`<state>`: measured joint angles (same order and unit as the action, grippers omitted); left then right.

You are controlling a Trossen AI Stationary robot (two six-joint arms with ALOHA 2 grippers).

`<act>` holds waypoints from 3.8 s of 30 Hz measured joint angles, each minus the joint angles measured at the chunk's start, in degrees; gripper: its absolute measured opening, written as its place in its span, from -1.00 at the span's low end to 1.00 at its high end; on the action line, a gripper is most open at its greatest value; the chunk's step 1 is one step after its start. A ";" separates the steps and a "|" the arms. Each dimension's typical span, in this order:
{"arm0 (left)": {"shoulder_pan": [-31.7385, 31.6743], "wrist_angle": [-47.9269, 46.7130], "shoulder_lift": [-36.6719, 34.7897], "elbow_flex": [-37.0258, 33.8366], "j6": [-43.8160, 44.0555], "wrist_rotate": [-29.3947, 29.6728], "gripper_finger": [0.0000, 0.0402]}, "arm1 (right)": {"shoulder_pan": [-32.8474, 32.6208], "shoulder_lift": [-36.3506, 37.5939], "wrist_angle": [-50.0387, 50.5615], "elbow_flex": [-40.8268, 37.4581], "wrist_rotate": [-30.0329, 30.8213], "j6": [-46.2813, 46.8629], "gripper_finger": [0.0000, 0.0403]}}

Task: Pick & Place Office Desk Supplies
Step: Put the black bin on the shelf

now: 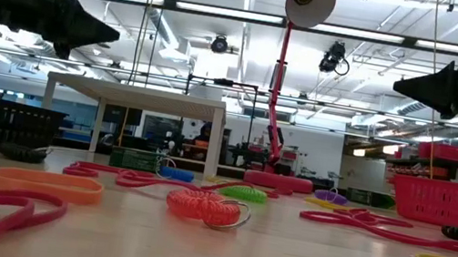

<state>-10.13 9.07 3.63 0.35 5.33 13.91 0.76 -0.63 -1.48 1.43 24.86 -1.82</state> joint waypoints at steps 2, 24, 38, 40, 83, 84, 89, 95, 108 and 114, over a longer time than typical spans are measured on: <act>0.00 2.11 0.01 -0.01 1.46 -0.02 -0.93 | -0.01 0.01 0.00 0.00 0.00 0.02 -0.86; -0.33 7.13 7.93 0.00 4.15 -7.41 -0.94 | 0.00 0.01 0.00 0.00 -0.02 0.00 -0.86; -0.31 8.12 18.57 4.45 -3.54 -6.58 -0.94 | 0.01 0.00 0.00 -0.02 -0.01 0.02 -0.86; -0.45 8.25 21.05 6.46 -4.21 -6.23 -0.87 | 0.01 0.00 -0.01 0.00 0.00 0.02 -0.86; 15.60 -6.18 69.48 38.81 -24.98 -9.44 -0.97 | -0.01 0.01 0.00 0.00 0.00 0.02 -0.86; 16.00 -6.17 70.28 39.18 -24.09 -9.44 -0.97 | 0.00 0.01 0.00 -0.01 -0.01 0.02 -0.86; 18.73 -8.38 74.48 40.59 -20.93 -8.36 -0.95 | 0.01 0.01 0.00 -0.02 0.00 0.02 -0.86; 22.84 -11.66 80.84 42.89 -14.59 -1.58 -0.90 | 0.00 -0.01 0.00 0.00 -0.02 0.02 -0.86; 29.49 -26.61 90.37 53.92 7.25 10.33 -0.58 | 0.01 0.01 -0.01 0.00 -0.01 0.01 -0.86; 30.45 -26.86 92.30 55.22 12.22 7.60 -0.56 | 0.01 0.01 0.00 0.00 0.00 0.02 -0.86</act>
<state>20.32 -17.79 95.93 55.57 17.56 21.51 0.77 -0.63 -1.48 1.43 24.86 -1.80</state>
